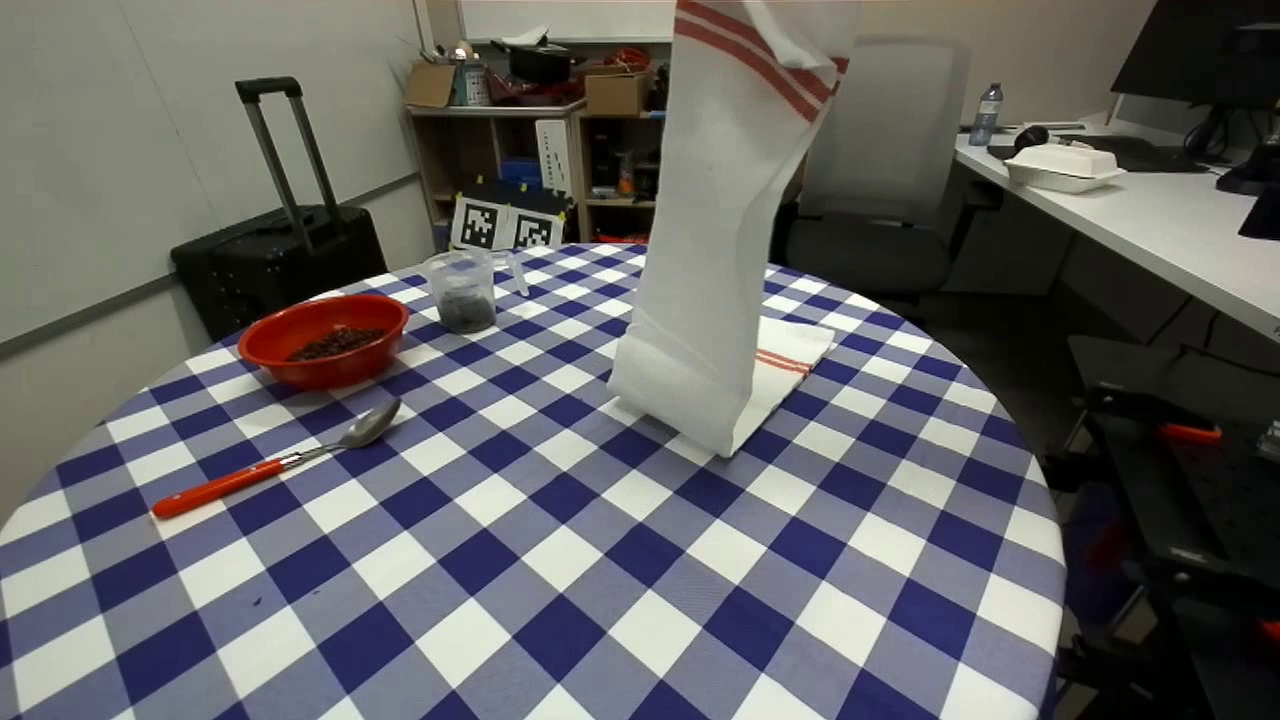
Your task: Fold the towel on the table
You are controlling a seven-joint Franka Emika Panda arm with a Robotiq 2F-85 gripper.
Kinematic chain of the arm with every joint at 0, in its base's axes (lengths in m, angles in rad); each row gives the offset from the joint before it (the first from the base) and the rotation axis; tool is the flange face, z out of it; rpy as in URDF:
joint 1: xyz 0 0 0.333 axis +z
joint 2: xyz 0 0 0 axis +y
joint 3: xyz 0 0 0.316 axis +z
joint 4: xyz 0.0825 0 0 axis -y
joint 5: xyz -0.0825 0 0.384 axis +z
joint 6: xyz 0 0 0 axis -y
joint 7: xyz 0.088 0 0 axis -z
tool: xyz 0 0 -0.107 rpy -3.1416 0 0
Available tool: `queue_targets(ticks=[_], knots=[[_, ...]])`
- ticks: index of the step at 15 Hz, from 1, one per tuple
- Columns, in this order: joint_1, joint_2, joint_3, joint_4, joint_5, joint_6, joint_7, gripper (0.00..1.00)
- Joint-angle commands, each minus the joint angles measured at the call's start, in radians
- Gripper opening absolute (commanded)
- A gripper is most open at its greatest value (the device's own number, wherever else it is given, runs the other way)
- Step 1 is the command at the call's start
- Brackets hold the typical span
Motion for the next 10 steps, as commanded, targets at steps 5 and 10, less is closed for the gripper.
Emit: queue_targets(ticks=[5,10], knots=[[-0.065,-0.153,-0.051,-0.2,-0.19,0.021,-0.018,0.0],[-0.098,-0.143,-0.069,-0.272,-0.274,0.037,-0.009,0.0]])
